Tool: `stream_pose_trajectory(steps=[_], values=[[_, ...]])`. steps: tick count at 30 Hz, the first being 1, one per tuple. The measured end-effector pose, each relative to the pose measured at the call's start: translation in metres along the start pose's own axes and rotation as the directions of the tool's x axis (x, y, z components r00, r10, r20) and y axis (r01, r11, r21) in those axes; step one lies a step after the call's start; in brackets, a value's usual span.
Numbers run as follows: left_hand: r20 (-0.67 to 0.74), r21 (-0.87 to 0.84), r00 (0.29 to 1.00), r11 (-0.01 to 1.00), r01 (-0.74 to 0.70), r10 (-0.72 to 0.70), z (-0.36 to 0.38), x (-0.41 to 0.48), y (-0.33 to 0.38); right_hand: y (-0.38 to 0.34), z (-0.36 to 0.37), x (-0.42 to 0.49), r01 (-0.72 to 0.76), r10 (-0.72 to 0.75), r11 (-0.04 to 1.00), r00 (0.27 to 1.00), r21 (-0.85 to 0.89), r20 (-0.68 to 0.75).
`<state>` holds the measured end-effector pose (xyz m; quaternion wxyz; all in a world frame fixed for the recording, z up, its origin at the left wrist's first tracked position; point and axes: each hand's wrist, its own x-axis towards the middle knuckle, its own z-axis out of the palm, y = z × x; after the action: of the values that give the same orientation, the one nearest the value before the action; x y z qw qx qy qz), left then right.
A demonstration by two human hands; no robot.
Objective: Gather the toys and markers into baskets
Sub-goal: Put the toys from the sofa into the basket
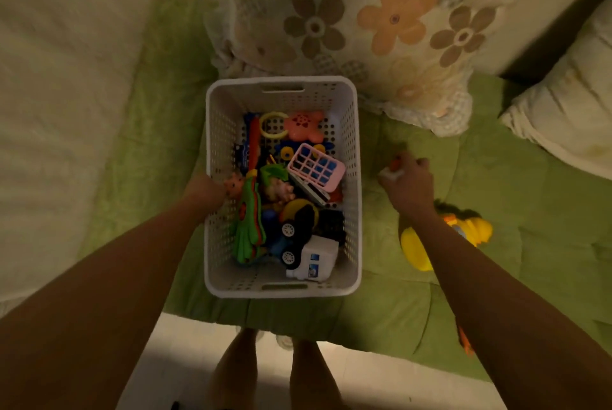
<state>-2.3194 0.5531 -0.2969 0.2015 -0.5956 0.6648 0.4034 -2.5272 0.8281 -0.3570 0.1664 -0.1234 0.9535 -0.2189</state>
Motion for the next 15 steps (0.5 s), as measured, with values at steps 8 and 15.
stream_pose_trajectory(steps=[8, 15], values=[[0.053, -0.007, 0.999, 1.000, 0.005, -0.004, -0.004, -0.009, 0.005, -0.085, -0.078, -0.035, 0.214, -0.215, 0.931, 0.976, 0.295, -0.030], [0.099, -0.059, 0.995, 0.998, -0.005, 0.011, -0.008, -0.014, 0.005, -0.124, -0.046, -0.086, 0.280, -0.301, 0.953, 0.900, 0.113, 0.314]])
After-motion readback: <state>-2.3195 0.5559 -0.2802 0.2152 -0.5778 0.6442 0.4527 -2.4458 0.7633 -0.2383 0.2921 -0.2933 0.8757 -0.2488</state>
